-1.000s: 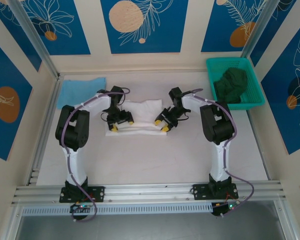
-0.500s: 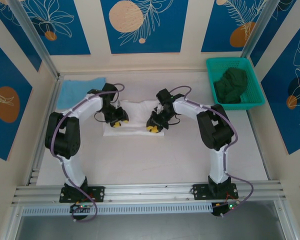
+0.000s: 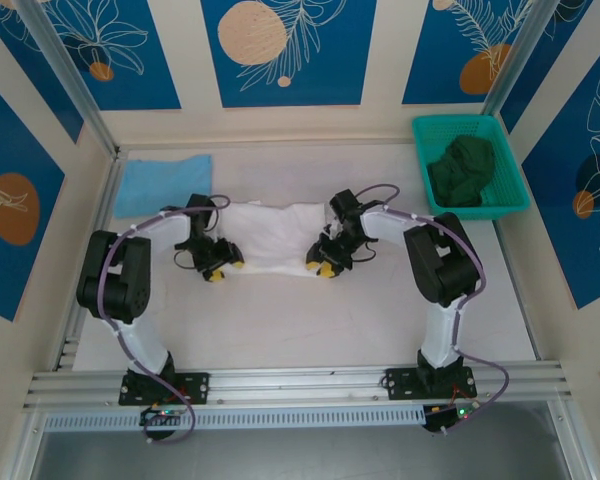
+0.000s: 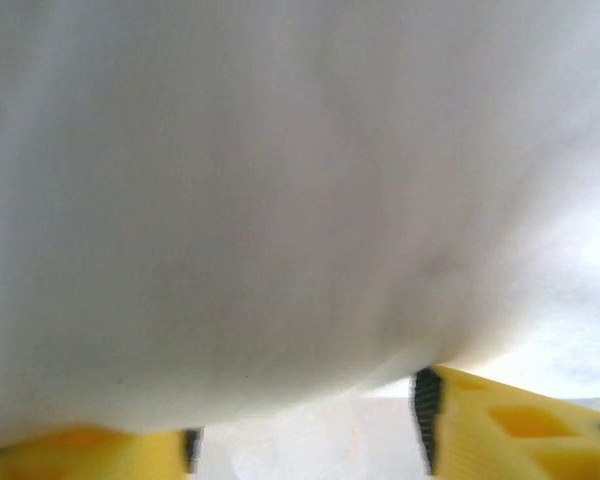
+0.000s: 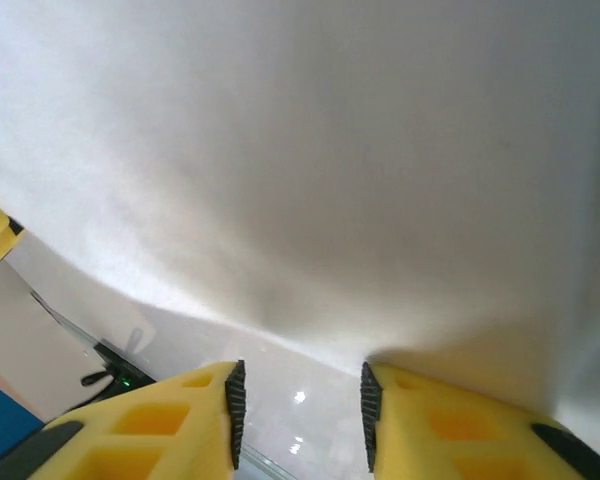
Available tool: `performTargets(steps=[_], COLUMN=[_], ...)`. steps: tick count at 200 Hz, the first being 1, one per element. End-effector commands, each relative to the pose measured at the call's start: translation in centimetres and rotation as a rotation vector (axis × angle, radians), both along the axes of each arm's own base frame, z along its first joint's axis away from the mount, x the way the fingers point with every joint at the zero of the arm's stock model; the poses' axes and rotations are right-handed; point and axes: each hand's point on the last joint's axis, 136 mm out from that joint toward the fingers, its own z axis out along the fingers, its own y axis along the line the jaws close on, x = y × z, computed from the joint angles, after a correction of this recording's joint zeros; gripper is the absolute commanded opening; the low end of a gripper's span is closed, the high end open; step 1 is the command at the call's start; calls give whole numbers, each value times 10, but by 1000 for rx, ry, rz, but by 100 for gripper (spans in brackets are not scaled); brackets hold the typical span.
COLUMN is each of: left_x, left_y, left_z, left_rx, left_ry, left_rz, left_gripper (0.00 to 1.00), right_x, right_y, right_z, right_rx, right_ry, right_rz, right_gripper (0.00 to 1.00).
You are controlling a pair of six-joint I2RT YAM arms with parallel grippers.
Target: Fold and stack the t-shirts
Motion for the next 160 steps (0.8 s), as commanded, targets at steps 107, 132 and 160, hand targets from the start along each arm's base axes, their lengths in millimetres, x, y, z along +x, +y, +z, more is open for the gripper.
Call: performTargets(steps=[107, 132, 160], left_x=[182, 201, 219], left_y=[-31, -40, -12], left_z=[65, 30, -3], left_rx=[-85, -80, 48], left_ry=[-239, -193, -176], left_rz=[9, 0, 42], left_gripper=[41, 35, 35], right_x=[170, 173, 169], right_y=[15, 16, -8], right_z=[34, 14, -11], right_rx=[74, 35, -31], right_ry=[-39, 14, 81], right_rz=[-274, -279, -337], right_gripper=[22, 21, 19])
